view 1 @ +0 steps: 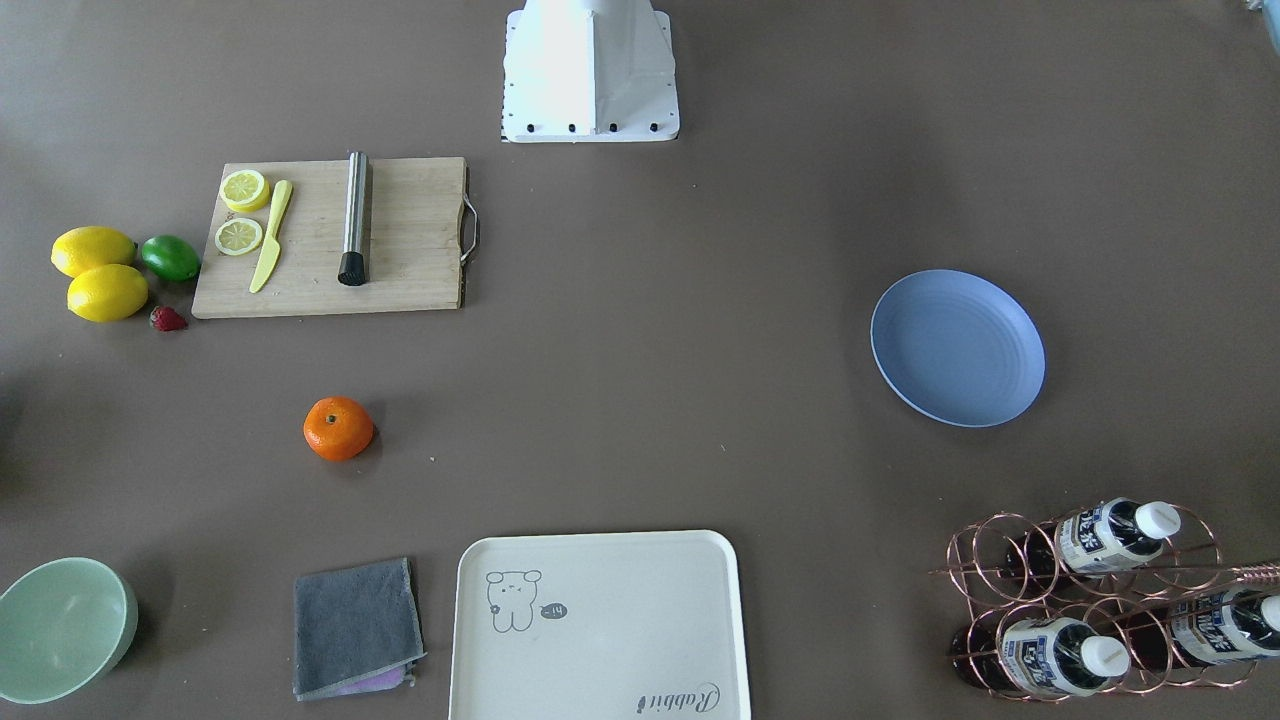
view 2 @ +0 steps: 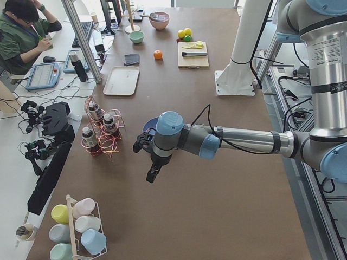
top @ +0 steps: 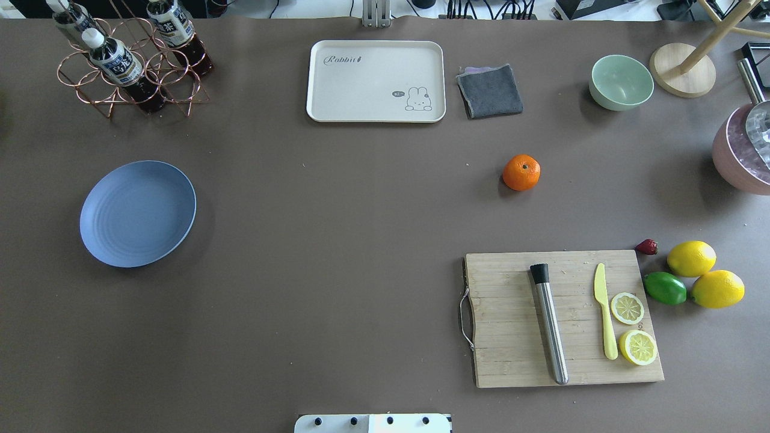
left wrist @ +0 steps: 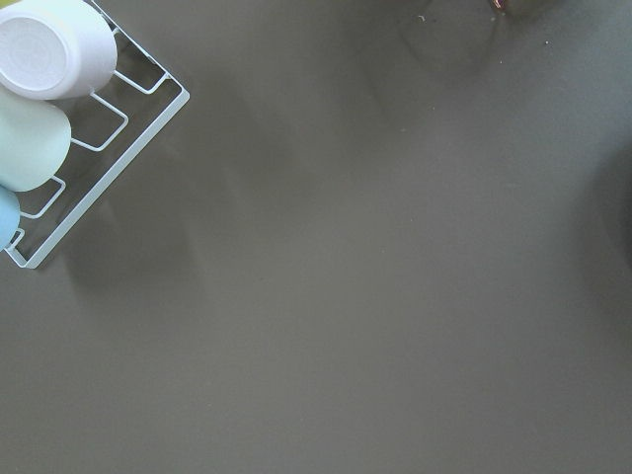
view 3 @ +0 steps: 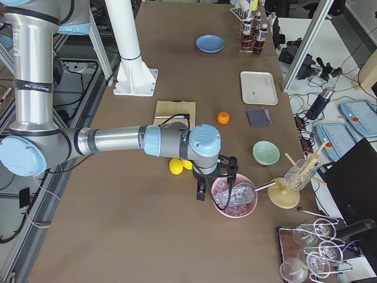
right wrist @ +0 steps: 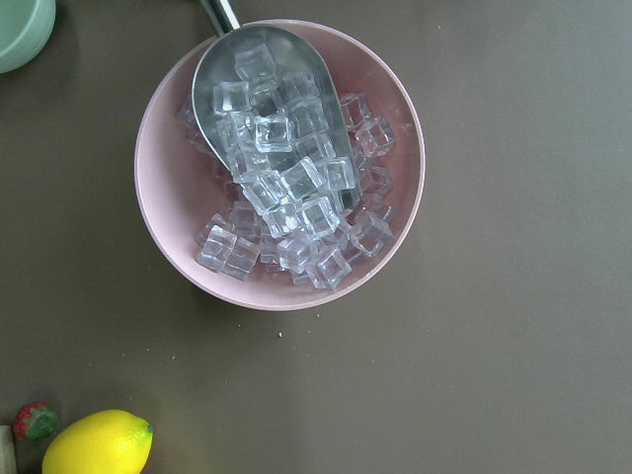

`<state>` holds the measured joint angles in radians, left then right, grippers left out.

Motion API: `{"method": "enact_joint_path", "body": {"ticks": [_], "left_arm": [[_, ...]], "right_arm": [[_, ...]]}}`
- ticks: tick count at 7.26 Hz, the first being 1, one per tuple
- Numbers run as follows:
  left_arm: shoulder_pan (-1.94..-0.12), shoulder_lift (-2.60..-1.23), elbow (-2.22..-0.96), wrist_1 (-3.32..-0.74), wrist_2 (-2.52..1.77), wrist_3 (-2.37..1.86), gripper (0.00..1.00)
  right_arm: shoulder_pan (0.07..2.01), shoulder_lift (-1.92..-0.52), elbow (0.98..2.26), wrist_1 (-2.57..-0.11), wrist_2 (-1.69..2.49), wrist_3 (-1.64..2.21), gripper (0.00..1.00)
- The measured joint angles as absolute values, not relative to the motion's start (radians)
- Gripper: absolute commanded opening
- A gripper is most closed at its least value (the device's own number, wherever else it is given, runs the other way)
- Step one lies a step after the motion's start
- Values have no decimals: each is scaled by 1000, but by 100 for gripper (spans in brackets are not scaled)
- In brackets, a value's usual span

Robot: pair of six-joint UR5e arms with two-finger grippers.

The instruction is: Pick orange to plate

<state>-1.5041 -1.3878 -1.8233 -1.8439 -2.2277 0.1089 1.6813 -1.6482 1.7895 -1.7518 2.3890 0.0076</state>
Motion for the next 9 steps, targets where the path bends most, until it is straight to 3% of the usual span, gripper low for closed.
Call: {"method": "enact_joint_path", "body": {"ticks": [9], "left_arm": [[-1502, -1426, -1764, -1855, -2302, 115, 98]], "right_arm": [[1678, -1641, 1786, -1752, 2391, 8, 100]]}}
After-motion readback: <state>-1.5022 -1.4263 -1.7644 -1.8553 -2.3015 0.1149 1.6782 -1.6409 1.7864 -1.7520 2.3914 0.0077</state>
